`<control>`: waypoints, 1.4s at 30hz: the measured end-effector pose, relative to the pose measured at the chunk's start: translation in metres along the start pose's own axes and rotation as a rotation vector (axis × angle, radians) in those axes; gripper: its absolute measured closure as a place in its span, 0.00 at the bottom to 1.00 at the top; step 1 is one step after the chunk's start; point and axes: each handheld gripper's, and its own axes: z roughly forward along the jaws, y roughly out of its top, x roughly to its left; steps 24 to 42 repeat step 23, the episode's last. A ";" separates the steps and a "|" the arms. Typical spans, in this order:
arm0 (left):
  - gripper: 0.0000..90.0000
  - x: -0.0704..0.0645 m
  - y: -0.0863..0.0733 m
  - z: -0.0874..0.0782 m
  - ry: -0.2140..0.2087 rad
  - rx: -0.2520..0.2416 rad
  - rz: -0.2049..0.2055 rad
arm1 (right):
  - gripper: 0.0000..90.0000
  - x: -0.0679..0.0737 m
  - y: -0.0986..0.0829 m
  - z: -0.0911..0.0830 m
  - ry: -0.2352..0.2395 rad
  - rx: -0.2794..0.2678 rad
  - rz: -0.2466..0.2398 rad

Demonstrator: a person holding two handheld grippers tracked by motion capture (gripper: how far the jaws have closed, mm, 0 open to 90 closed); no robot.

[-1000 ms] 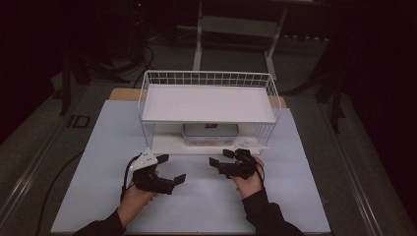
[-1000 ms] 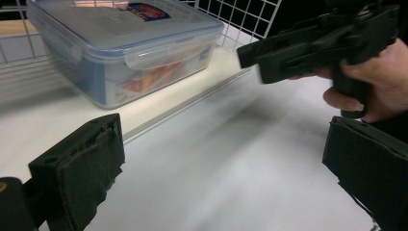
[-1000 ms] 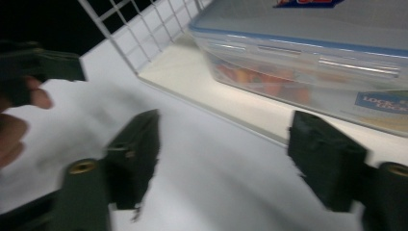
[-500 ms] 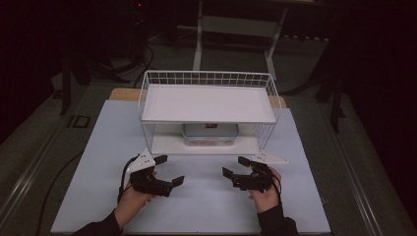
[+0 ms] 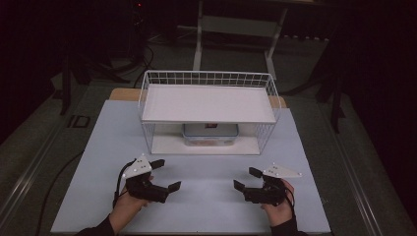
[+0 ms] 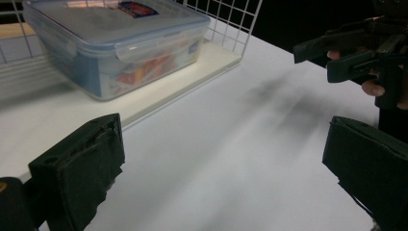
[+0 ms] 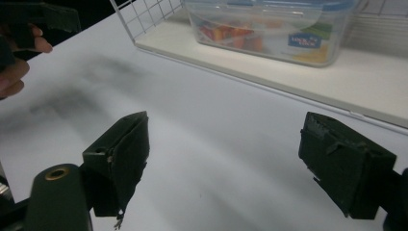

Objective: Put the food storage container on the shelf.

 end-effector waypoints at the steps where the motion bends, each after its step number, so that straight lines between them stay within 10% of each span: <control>1: 0.01 -0.001 -0.001 -0.001 -0.001 0.001 -0.001 | 0.20 0.000 -0.001 -0.002 -0.003 0.001 -0.004; 42: 0.01 -0.001 -0.013 0.003 0.005 0.038 0.010 | 0.20 -0.015 -0.020 -0.018 -0.040 0.051 -0.003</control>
